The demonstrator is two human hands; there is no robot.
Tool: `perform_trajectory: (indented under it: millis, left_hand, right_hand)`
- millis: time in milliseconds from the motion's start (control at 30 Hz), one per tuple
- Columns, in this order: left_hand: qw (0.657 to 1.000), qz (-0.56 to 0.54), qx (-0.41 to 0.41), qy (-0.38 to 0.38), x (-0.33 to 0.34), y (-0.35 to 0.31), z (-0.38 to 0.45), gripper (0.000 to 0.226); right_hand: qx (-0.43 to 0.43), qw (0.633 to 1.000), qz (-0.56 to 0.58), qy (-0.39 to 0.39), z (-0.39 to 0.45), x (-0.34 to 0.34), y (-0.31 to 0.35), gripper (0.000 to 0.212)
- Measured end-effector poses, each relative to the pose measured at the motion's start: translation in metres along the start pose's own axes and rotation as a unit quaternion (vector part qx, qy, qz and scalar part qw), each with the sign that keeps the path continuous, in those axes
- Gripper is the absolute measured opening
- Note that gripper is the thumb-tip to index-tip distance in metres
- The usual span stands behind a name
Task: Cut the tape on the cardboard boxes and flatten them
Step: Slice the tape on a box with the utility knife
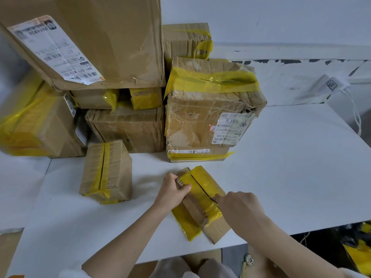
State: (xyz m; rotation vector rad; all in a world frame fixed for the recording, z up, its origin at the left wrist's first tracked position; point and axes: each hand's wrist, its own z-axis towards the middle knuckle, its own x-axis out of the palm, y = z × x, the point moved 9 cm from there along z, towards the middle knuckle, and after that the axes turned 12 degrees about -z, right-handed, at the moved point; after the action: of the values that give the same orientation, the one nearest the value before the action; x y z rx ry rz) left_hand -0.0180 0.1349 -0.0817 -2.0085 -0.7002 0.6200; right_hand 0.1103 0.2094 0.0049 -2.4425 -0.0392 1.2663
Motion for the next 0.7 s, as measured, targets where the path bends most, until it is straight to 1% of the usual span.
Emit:
perform_trajectory:
  millis: [100, 267, 400, 533, 600, 700]
  left_hand:
    - [1.000, 0.009, 0.013, -0.007, 0.001, -0.003, -0.003, 0.029]
    - [1.000, 0.000, -0.010, -0.022, 0.001, -0.003, -0.004, 0.026]
    - [0.999, -0.021, -0.020, -0.037, 0.001, -0.001, -0.004, 0.026]
    - [0.998, -0.023, -0.016, -0.056, 0.000, -0.004, -0.008, 0.025]
    - [0.997, 0.022, -0.005, -0.080, -0.005, -0.004, -0.016, 0.027]
    - [0.984, 0.129, 0.016, -0.121, -0.019, 0.004, -0.041, 0.037]
  right_hand:
    - [-0.006, 1.000, 0.011, 0.005, -0.011, 0.005, -0.002, 0.052]
    - [0.009, 0.999, 0.049, -0.011, -0.033, 0.022, -0.004, 0.052]
    - [0.022, 0.996, 0.084, -0.024, -0.049, 0.040, -0.003, 0.069]
    - [0.053, 0.991, 0.112, -0.055, -0.055, 0.061, -0.001, 0.075]
    - [0.076, 0.986, 0.139, -0.057, -0.056, 0.076, -0.005, 0.078]
    - [0.096, 0.978, 0.167, -0.079, -0.050, 0.086, -0.019, 0.083]
